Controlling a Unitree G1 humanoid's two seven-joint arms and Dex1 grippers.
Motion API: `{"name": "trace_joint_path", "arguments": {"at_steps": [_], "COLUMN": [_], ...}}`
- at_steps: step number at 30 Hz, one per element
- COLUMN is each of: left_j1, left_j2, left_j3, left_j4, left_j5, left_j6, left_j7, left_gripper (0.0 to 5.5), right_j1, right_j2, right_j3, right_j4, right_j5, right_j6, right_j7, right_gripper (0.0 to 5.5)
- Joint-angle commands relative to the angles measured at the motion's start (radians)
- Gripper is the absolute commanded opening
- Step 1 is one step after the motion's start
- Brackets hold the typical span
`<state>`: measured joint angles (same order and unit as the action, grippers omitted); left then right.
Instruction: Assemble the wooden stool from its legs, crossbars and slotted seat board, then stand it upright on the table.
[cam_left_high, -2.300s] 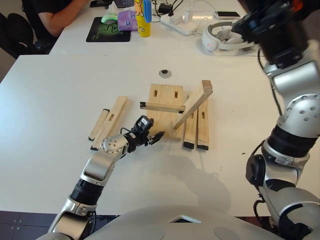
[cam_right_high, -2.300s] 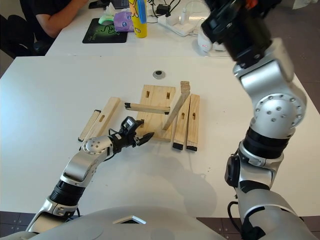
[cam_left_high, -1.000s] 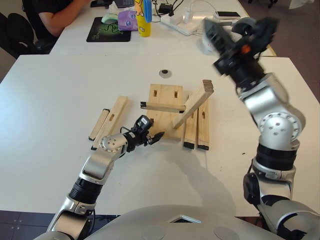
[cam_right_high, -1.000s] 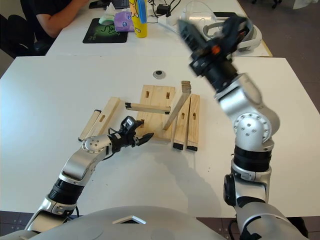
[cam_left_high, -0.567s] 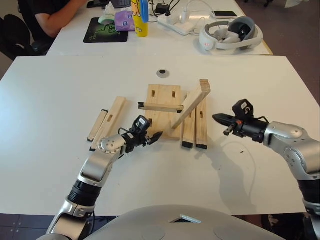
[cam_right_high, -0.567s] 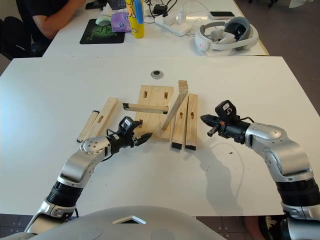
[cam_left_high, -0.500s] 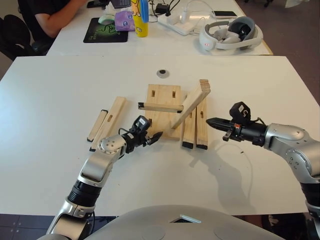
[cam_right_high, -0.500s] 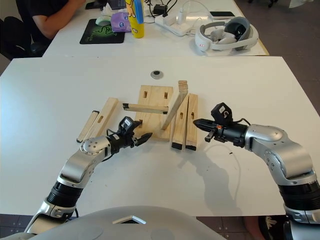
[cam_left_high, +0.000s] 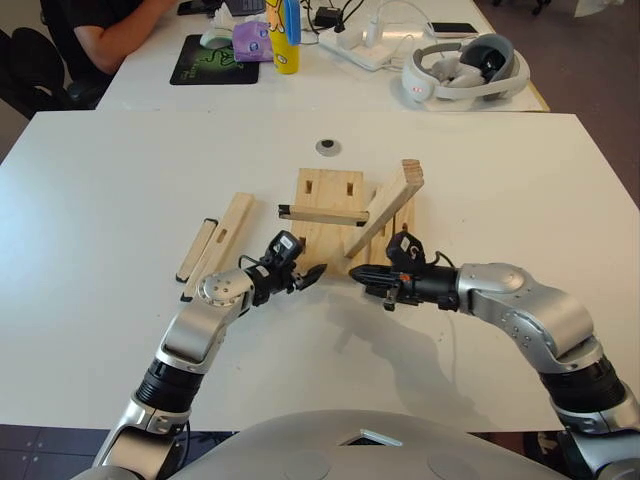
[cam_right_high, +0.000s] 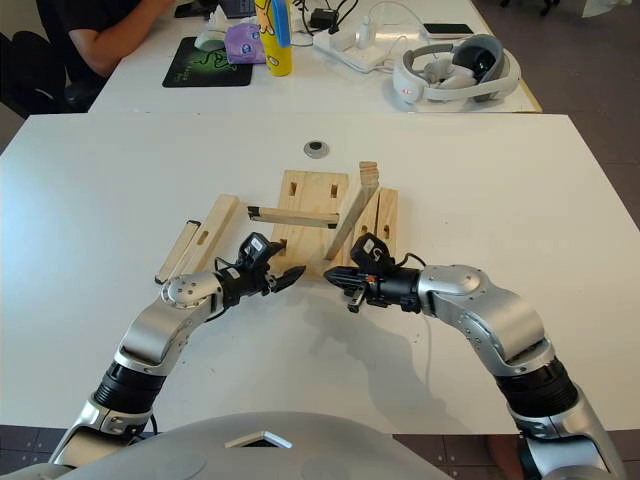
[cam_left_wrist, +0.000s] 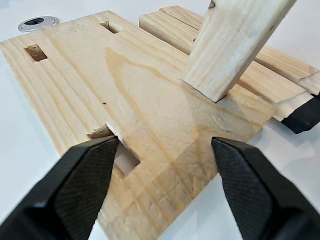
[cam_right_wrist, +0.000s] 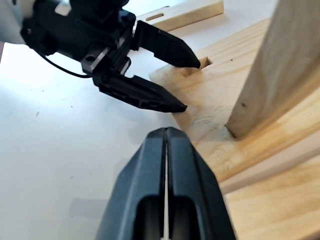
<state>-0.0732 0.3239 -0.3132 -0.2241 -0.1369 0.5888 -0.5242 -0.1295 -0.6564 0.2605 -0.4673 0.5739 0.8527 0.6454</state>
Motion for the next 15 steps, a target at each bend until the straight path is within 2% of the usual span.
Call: {"name": "trace_joint_path", "arguments": {"at_steps": [1, 11, 15], "left_j1": [0.039, 0.049, 0.057], "left_j2": [0.021, 0.015, 0.015], "left_j3": [-0.019, -0.012, -0.009], "left_j4": [0.034, 0.023, 0.016], "left_j5": [0.009, 0.005, 0.003], "left_j6": [0.064, 0.071, 0.075], "left_j7": [-0.003, 0.006, 0.01], "left_gripper": [3.5, 3.5, 3.5], "right_j1": [-0.043, -0.108, -0.132], "right_j2": [-0.005, -0.036, -0.037], "right_j3": [0.043, 0.165, 0.266], "right_j4": [0.001, -0.045, -0.042], "right_j5": [-0.041, -0.18, -0.293], "right_j6": [0.03, 0.075, 0.062], "right_j7": [0.009, -0.002, -0.023], "right_gripper": [0.0, 0.0, 0.0]}}
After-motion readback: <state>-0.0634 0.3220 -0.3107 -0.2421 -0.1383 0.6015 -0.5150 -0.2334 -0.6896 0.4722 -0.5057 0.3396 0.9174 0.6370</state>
